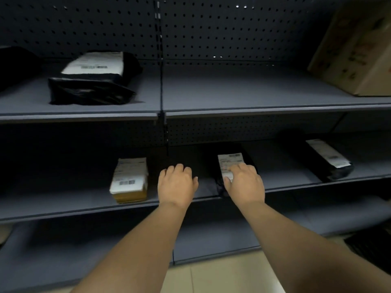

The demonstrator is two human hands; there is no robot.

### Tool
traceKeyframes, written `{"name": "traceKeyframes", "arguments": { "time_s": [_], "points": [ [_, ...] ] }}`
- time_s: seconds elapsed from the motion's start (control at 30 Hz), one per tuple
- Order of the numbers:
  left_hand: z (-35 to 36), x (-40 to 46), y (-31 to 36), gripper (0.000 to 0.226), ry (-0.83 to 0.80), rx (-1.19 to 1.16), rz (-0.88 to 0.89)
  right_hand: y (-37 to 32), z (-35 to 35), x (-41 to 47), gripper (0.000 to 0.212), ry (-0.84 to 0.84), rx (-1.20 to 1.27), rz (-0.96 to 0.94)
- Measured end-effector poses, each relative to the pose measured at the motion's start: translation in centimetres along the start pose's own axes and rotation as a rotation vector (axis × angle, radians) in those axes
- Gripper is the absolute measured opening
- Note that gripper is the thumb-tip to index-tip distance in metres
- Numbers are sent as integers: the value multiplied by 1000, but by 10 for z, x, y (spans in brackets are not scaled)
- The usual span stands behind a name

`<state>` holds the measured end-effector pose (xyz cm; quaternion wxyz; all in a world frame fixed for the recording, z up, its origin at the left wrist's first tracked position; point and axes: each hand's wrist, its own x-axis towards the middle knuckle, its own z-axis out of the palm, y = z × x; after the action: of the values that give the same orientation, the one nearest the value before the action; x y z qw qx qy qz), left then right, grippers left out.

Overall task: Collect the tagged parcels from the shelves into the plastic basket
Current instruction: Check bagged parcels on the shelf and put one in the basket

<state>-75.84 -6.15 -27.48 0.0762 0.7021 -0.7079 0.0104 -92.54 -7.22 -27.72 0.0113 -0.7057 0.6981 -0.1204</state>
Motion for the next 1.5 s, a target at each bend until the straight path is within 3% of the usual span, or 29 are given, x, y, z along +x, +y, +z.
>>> {"name": "traceKeyframes", "arguments": {
  "time_s": [0.27,0.5,0.87,1.33,1.5],
  "points": [
    [3,-25,108,37,14,0,-86,112,-29,-15,37,4,60,-17],
    [9,-28,154,35,34,-36,-166,163,-31,-17,37,-14,123,-2],
    [33,-5,148,34,47,-131,-304,168,-6,8,36,-65,216,53],
    [81,54,126,36,11,-169,-330,151,41,67,37,-113,283,177],
    [105,69,124,37,-54,-377,-476,152,66,84,40,-183,420,254]
  ]
}}
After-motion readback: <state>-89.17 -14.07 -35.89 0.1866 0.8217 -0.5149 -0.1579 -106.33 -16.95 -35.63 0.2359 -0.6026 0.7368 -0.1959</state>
